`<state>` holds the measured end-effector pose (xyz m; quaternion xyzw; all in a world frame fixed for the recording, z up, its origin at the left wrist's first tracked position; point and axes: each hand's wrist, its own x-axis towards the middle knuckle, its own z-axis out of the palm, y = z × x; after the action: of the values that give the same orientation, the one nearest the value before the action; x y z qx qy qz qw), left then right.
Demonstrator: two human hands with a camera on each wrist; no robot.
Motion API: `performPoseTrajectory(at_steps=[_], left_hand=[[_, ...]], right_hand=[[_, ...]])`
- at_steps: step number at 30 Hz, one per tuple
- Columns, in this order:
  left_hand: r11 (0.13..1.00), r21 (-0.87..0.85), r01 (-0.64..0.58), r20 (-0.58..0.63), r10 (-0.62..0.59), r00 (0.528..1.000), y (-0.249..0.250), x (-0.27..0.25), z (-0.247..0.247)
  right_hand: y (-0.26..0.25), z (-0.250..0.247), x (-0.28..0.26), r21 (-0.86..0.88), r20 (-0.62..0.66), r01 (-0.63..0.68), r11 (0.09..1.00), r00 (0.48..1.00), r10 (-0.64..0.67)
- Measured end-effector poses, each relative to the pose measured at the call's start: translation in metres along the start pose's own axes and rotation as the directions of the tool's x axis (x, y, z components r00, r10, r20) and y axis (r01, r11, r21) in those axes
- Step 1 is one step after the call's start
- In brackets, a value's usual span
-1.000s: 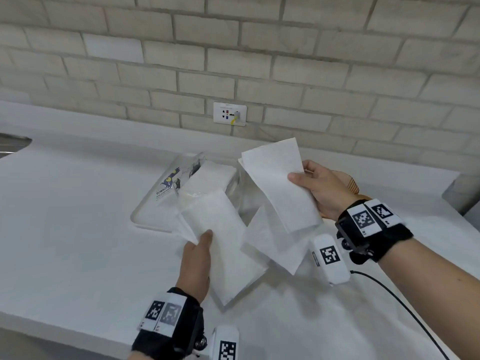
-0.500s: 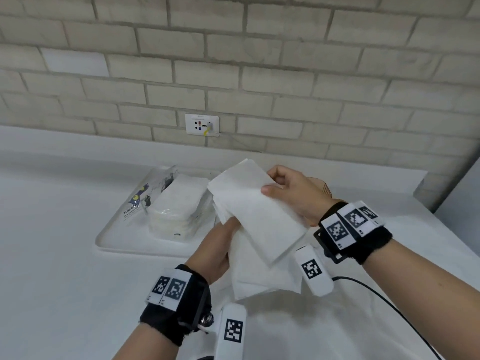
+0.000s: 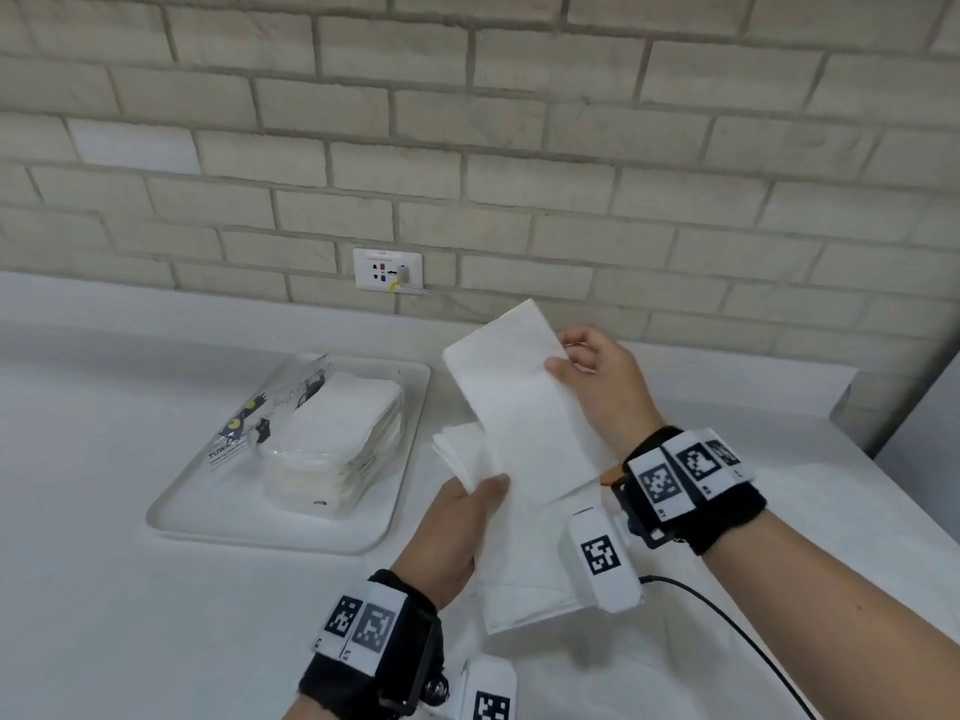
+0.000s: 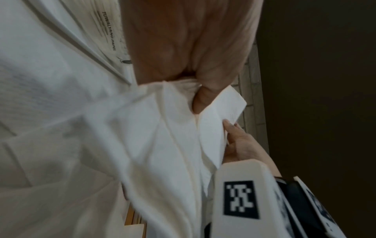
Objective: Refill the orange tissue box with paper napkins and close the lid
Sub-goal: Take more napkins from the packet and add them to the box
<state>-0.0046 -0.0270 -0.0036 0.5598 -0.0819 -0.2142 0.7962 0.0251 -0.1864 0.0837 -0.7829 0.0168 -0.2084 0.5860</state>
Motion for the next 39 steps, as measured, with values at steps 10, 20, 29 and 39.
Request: performPoseTrajectory(at_steps=[10, 20, 29, 39], left_hand=[[0.987, -0.156, 0.039, -0.154, -0.063, 0.986, -0.017, 0.032, 0.016], [0.997, -0.073, -0.006, -0.097, -0.001, 0.995, -0.031, 0.034, 0.036], [0.992, 0.115, 0.045, -0.068, -0.037, 0.997, -0.043, 0.039, 0.064], [0.968, -0.244, 0.056, -0.099, -0.082, 0.992, -0.048, 0.048, 0.072]], right_hand=[[0.02, -0.046, -0.02, 0.25, -0.046, -0.248, 0.936, 0.963, 0.267], [0.048, -0.081, -0.046, 0.426, 0.12, -0.451, 0.784, 0.887, 0.445], [0.027, -0.102, -0.021, 0.701, 0.153, -0.267, 0.661, 0.962, 0.227], [0.055, -0.15, -0.029, 0.688, 0.146, -0.333, 0.645, 0.934, 0.326]])
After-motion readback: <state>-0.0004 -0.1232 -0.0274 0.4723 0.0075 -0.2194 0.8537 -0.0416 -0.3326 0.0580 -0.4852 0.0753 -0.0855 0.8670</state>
